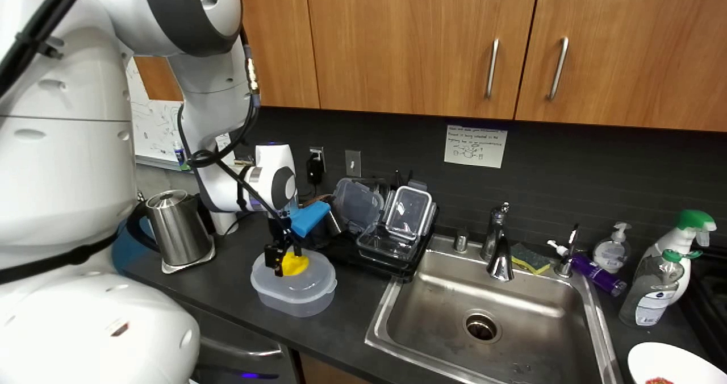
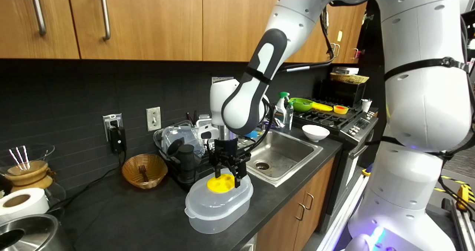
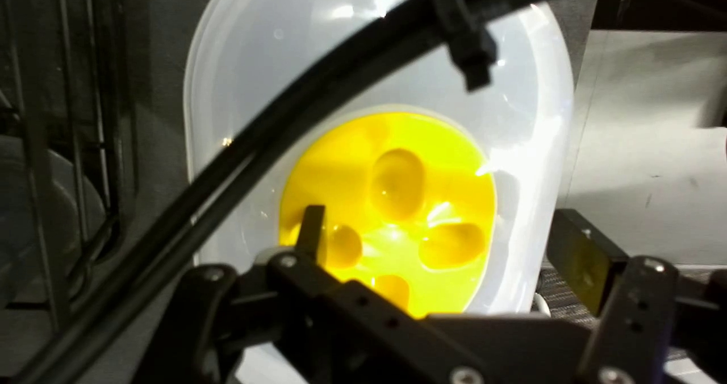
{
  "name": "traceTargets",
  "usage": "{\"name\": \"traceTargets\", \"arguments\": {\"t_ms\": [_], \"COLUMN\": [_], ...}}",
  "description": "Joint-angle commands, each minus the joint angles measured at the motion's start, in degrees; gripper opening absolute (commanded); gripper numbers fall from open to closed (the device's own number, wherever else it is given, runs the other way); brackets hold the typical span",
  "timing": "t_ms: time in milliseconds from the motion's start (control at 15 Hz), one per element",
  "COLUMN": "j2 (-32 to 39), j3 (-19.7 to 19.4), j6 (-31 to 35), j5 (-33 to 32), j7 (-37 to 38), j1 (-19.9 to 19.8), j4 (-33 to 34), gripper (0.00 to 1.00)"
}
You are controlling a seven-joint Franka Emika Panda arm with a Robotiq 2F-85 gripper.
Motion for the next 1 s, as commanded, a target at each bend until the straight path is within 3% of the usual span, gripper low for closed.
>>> {"name": "traceTargets", "arguments": {"t_ms": [0, 933], "j2": [0.72, 3.59], "j3": [0.13, -1.07], "j6": [-1.00, -8.71], "j5": [1.08, -0.59], "j7": [-1.12, 0.86], "j1": [-0.01, 3.08], "j4": [0.91, 6.70], "gripper": [1.00, 1.00]}}
